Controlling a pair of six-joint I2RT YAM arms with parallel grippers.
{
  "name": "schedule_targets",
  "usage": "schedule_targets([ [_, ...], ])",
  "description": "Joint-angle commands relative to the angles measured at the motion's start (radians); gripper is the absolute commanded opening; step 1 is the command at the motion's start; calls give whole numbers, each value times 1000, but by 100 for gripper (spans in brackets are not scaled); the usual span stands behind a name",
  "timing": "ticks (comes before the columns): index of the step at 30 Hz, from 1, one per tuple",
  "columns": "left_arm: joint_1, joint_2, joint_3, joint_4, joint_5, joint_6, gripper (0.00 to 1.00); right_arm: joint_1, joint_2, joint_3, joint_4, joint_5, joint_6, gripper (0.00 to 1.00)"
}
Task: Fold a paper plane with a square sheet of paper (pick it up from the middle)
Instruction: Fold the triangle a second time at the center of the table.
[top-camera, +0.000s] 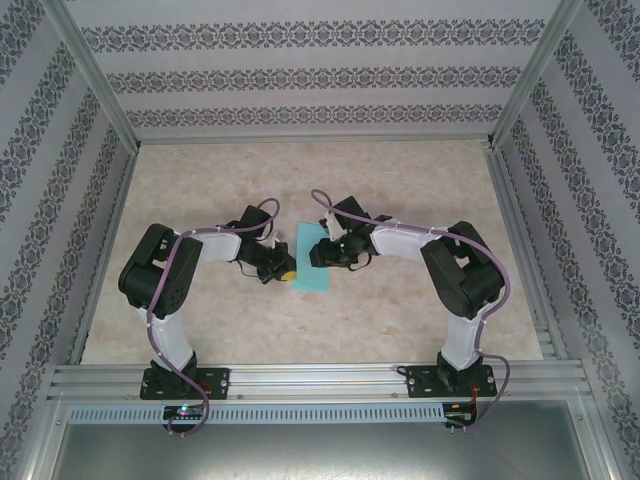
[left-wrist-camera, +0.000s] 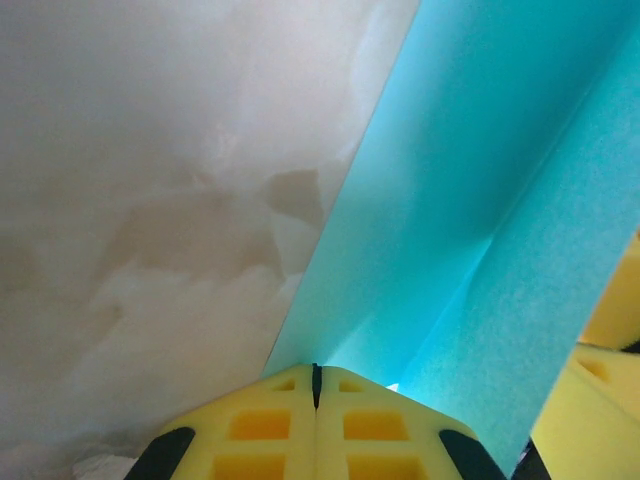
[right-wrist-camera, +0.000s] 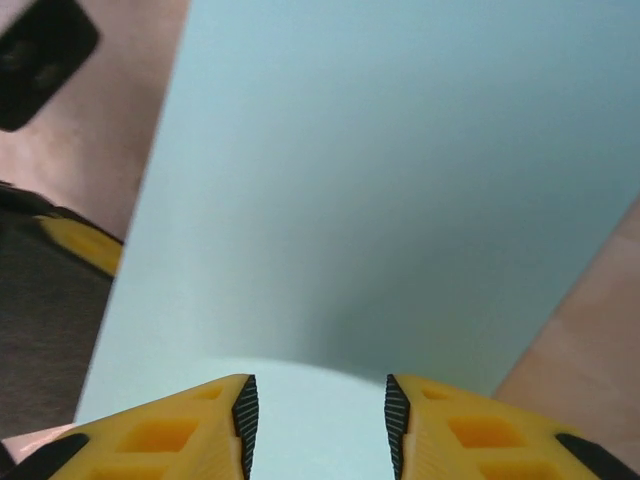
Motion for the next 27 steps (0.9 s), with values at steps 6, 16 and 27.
schedule_targets([
  [6, -15, -17, -2, 19, 8, 35, 0, 14, 77, 52, -59, 47, 7, 38],
  [16, -29, -65, -21, 215, 130, -70, 4, 13, 105, 65, -93, 50, 16, 29],
  [27, -30, -36, -31, 334, 155, -156, 10, 1, 108, 62, -79, 10, 56, 20],
])
